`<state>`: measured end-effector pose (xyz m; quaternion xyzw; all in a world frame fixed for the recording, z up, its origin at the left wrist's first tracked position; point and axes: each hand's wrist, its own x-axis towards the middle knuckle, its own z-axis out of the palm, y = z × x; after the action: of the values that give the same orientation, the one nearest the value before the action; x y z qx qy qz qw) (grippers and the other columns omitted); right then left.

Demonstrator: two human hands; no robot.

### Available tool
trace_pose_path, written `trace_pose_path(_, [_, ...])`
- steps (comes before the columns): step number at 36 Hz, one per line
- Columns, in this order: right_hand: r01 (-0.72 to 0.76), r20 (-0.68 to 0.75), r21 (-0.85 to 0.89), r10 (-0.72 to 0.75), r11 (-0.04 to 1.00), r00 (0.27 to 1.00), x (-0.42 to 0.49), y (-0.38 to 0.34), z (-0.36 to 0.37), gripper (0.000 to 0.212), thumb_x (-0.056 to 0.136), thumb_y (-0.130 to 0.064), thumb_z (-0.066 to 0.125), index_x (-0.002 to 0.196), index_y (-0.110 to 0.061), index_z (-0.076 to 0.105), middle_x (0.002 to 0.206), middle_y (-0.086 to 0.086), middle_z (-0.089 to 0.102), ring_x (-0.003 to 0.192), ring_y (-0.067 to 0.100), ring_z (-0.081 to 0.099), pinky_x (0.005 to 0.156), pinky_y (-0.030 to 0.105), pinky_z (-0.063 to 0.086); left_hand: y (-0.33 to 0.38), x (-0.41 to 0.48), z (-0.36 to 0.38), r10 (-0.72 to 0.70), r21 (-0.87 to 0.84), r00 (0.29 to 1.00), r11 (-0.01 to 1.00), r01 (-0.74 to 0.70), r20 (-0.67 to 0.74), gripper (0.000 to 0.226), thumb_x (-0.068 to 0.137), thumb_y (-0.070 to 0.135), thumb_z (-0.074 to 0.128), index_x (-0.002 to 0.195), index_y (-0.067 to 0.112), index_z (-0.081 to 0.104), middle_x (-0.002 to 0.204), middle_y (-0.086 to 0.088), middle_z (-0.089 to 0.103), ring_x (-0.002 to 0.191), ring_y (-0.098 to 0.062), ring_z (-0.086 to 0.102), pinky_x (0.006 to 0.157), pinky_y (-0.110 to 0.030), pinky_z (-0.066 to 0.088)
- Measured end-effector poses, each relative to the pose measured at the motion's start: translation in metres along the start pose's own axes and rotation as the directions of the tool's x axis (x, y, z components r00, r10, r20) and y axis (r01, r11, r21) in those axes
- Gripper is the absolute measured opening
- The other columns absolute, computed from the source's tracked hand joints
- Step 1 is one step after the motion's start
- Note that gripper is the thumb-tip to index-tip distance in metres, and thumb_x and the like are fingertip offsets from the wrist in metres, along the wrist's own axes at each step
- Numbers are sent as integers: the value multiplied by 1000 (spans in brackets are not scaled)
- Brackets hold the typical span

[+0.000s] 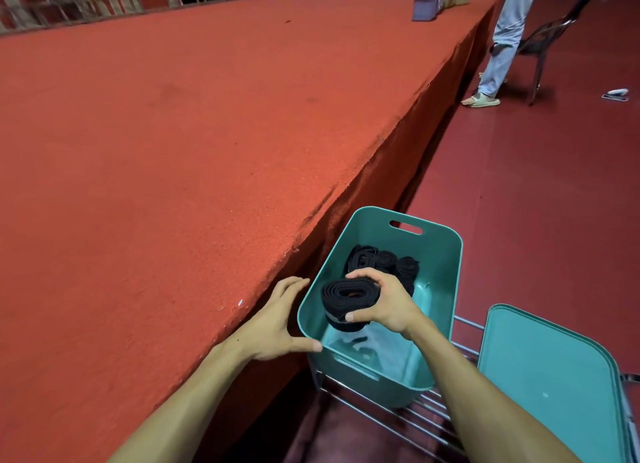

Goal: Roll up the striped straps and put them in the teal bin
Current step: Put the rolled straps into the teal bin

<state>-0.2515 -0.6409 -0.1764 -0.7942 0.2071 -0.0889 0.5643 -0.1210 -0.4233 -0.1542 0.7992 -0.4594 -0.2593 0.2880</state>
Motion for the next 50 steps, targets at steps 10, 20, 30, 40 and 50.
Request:
trace_pose_path(10, [-191,-193,-103,168,976,967,13,16,16,63,52,-12,97,102,-31,64,101,-4,71,99,17,66,86,25,50,1,5,2,57,54,998,997,-58,14,112,67,50,86,155,25,22,147,13,23,142,-5,24,120,-24,20])
trace_pose_path(20, [-376,-344,-156,306,914,888,36,38,44,69,58,-20,96,117,-25,60,111,5,65,110,26,58,94,38,52,-5,14,2,80,102,997,992,-80,7,121,58,70,76,156,18,26,149,12,25,141,-7,25,119,-22,21])
trace_pose_path(30, [-414,-341,-273,315,868,886,42,50,47,70,68,-16,91,128,-16,55,121,1,51,112,24,53,96,37,47,-5,14,3,83,97,996,992,-81,-18,117,65,54,87,156,18,24,151,13,23,141,-4,23,116,-15,18])
trace_pose_path(40, [-387,-388,-247,276,888,880,53,57,55,67,71,-20,90,128,-17,54,109,-3,34,102,21,48,89,32,43,-5,15,3,80,69,997,994,-80,-3,117,61,51,90,154,16,29,148,11,28,139,-7,30,117,-29,30])
trace_pose_path(50, [-402,-460,-226,266,888,847,59,70,62,67,71,-23,90,128,-18,56,110,1,34,108,28,51,100,41,46,-8,15,5,62,35,998,997,-63,25,118,58,53,90,154,20,29,146,15,26,139,-8,31,116,-36,34])
